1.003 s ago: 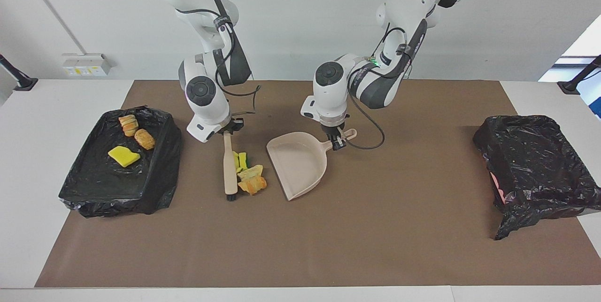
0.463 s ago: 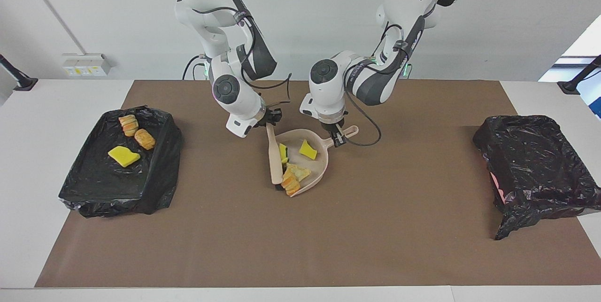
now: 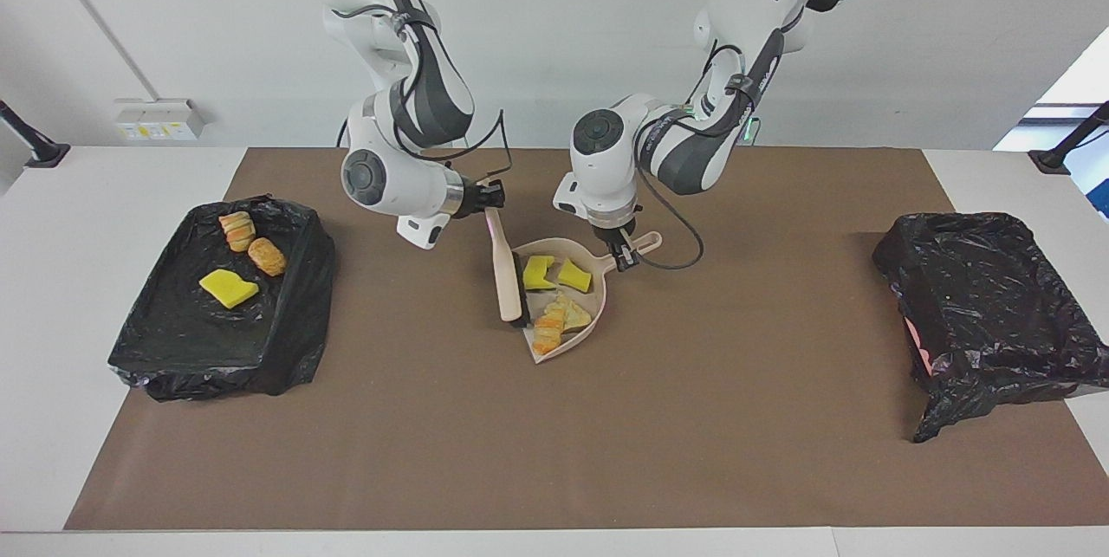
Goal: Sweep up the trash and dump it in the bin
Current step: 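Sweep the yellow sponge and scraps into the dustpan with the right gripper's brush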
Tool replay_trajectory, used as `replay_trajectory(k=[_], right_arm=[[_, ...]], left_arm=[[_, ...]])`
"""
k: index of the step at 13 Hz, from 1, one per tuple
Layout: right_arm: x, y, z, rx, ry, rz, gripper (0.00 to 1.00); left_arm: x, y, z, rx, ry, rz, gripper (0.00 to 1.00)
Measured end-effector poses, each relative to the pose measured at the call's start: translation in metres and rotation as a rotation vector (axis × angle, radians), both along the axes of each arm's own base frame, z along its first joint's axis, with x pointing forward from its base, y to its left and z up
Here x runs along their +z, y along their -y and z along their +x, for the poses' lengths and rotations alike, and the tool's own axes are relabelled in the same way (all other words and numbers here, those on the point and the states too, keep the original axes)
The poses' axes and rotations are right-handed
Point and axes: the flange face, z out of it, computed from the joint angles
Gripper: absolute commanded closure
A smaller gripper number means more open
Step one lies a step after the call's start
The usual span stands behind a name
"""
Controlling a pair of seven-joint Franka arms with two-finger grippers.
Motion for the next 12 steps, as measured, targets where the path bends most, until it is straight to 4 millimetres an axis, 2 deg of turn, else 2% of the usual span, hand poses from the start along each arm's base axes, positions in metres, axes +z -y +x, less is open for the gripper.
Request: replay_trajectory(k=[2, 4, 6, 9, 10, 12], right_arm=[[0.005, 0.019, 0.006, 0.068, 0.068, -0.091, 1.0], [-0.004, 0.029, 0.011, 0.176, 0.153, -0.19, 1.0], [-0.011, 0.018, 0.01, 0.246, 0.197, -0.232, 1.0], [-0.029, -0.02, -0.007, 0.308, 0.214, -0.237, 1.0], [-0.032, -0.027, -0.01, 0.298, 0.211, -0.247, 1.0], [-0.034, -0.027, -0.011, 0.239, 0.194, -0.276, 1.0]], left_arm=[[0.0, -0.001, 0.001, -0.005, -0.001, -0.001, 1.0], [0.0, -0.006, 0.005, -0.037, -0.006, -0.001, 1.0], [0.003, -0.015, 0.011, -0.08, -0.009, 0.001, 1.0], [0.016, -0.035, 0.025, -0.126, 0.001, 0.003, 1.0], [0.02, -0.039, 0.028, -0.129, 0.006, 0.004, 1.0], [0.024, -0.045, 0.03, -0.132, 0.011, 0.007, 1.0]])
